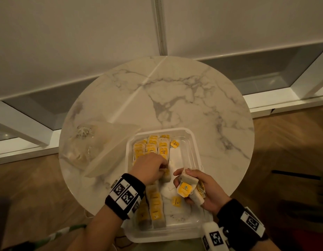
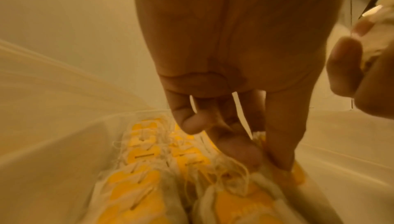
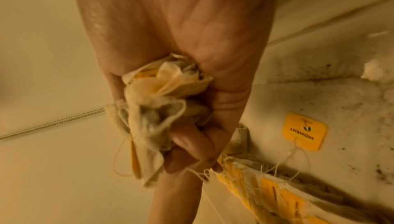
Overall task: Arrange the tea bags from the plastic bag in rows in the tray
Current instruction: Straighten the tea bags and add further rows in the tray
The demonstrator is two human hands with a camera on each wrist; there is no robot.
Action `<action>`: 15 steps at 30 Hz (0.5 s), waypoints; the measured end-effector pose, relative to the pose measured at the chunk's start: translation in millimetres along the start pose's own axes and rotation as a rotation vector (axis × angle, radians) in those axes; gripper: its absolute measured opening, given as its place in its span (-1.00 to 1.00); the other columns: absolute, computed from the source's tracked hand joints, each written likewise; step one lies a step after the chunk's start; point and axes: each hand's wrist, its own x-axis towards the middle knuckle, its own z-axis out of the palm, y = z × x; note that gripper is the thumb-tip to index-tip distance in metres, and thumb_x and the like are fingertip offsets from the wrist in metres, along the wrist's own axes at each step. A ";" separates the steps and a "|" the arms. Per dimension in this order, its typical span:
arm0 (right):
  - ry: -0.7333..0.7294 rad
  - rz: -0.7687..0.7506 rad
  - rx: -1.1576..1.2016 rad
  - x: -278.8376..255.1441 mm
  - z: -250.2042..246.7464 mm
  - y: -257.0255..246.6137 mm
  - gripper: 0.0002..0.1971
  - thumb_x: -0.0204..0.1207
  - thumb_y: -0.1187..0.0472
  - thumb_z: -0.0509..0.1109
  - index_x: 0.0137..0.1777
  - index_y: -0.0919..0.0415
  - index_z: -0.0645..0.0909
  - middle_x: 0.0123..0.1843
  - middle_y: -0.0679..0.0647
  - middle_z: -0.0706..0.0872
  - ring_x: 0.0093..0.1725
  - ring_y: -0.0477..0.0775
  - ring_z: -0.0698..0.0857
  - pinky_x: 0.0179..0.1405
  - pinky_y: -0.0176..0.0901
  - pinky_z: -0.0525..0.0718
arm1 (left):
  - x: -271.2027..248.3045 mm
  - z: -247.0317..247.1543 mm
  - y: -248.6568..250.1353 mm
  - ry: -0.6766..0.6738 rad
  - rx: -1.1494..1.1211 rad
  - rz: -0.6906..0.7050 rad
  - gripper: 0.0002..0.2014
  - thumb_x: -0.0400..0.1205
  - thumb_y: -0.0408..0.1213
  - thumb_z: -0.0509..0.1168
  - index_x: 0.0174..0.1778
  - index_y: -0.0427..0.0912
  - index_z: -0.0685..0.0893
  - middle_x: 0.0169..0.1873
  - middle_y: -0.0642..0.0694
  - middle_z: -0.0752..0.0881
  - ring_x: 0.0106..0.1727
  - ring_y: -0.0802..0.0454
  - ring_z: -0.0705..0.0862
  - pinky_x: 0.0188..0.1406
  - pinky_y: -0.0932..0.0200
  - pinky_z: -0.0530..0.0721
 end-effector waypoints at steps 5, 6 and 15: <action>-0.035 -0.021 -0.011 0.9 -3.5 1.2 -0.61 0.33 0.01 0.51 0.03 0.30 0.72 -0.20 0.23 0.66 -0.45 0.06 0.65 -0.63 -0.22 0.56 | 5.7 -0.6 -2.6 0.085 -0.043 -0.068 -0.73 0.54 -0.22 0.37 0.14 0.15 0.74 0.03 0.11 0.75 0.10 0.06 0.68 -0.06 0.16 0.59; -0.043 -0.023 -0.011 1.1 -4.0 1.4 -0.59 0.30 0.00 0.55 0.02 0.29 0.73 -0.19 0.23 0.67 -0.44 0.06 0.65 -0.63 -0.22 0.56 | 6.1 -0.3 -2.8 0.100 -0.048 -0.080 -0.72 0.53 -0.21 0.38 0.14 0.16 0.73 0.02 0.12 0.74 0.10 0.07 0.68 -0.06 0.15 0.59; -0.005 -0.010 -0.005 0.7 -2.7 -0.1 -0.69 0.44 0.07 0.35 0.00 0.29 0.72 -0.20 0.24 0.67 -0.45 0.07 0.65 -0.63 -0.22 0.57 | -14.2 2.4 4.5 0.057 -0.065 0.022 -0.85 0.60 -0.01 0.35 0.02 0.12 0.75 -0.10 0.14 0.74 -0.01 0.13 0.66 -0.21 0.21 0.47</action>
